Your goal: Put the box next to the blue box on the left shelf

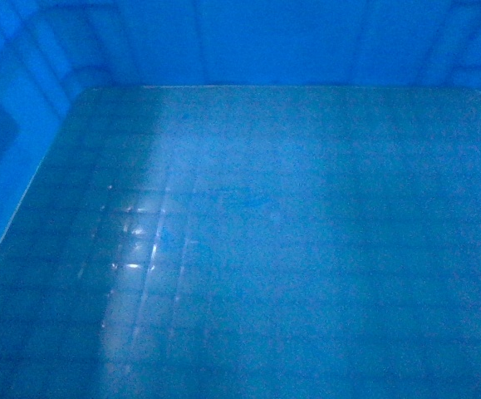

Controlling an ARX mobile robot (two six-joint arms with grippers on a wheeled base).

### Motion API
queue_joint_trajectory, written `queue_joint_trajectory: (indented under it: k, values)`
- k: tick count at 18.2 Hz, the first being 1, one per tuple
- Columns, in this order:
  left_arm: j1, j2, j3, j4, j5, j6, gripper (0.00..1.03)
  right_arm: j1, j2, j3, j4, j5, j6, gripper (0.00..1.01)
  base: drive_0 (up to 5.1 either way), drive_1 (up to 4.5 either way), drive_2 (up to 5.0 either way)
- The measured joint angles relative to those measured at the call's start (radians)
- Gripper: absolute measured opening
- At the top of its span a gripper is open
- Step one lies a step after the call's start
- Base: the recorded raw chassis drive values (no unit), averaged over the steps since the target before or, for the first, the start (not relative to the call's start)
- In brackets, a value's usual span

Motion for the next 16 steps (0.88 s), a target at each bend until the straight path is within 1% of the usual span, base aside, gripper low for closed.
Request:
queue_joint_trajectory:
  k: [16]
  values:
    - [0.0,-0.001,0.0,0.003,0.001,0.0,0.08,0.0,0.0,0.0,0.002,0.0,0.0,0.1,0.1,4.18,-3.9]
